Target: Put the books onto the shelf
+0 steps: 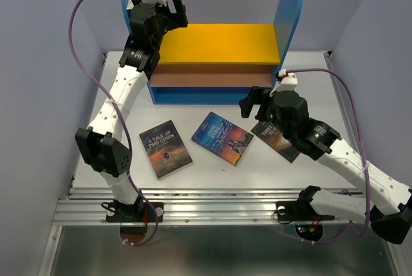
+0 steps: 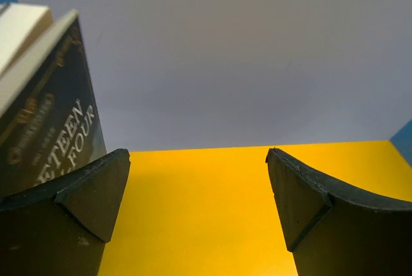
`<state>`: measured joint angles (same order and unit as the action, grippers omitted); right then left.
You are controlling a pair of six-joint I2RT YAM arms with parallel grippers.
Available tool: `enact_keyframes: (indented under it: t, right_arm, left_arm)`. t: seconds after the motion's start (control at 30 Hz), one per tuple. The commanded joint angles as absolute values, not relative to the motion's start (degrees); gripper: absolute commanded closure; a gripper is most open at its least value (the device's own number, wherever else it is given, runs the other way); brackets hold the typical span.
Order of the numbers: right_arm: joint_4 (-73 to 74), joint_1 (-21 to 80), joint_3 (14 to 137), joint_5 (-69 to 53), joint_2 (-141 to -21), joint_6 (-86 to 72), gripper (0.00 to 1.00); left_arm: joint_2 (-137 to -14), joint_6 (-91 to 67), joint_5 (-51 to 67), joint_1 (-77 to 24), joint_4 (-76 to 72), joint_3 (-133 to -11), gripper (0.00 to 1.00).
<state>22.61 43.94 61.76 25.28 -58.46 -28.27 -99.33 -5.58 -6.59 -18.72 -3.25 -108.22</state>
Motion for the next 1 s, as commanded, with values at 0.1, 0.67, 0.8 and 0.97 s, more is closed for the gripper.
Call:
enact_keyframes:
  t: [0.1, 0.67, 0.8, 0.97]
  right_arm:
    - [21.62, 43.95, 62.84, 25.75, -59.15, -28.04, 0.00]
    - [21.71, 43.95, 61.53, 17.85, -60.47, -23.82, 0.00]
    - [21.71, 43.95, 59.77, 14.59, -63.10, -22.24, 0.00]
    - [21.10, 43.95, 57.05, 13.01, -65.74, -21.62, 0.00]
  left_arm:
    - [-90.80, -7.73, 3.59, -18.63, -6.33, -107.41, 0.01]
    - [-68.75, -16.42, 11.08, -19.95, -9.49, -90.99, 0.01]
    - [-56.54, -24.68, 7.66, -20.83, -13.79, -70.30, 0.01]
    - [-42.99, -34.62, 4.84, -21.53, -15.31, -52.22, 0.01]
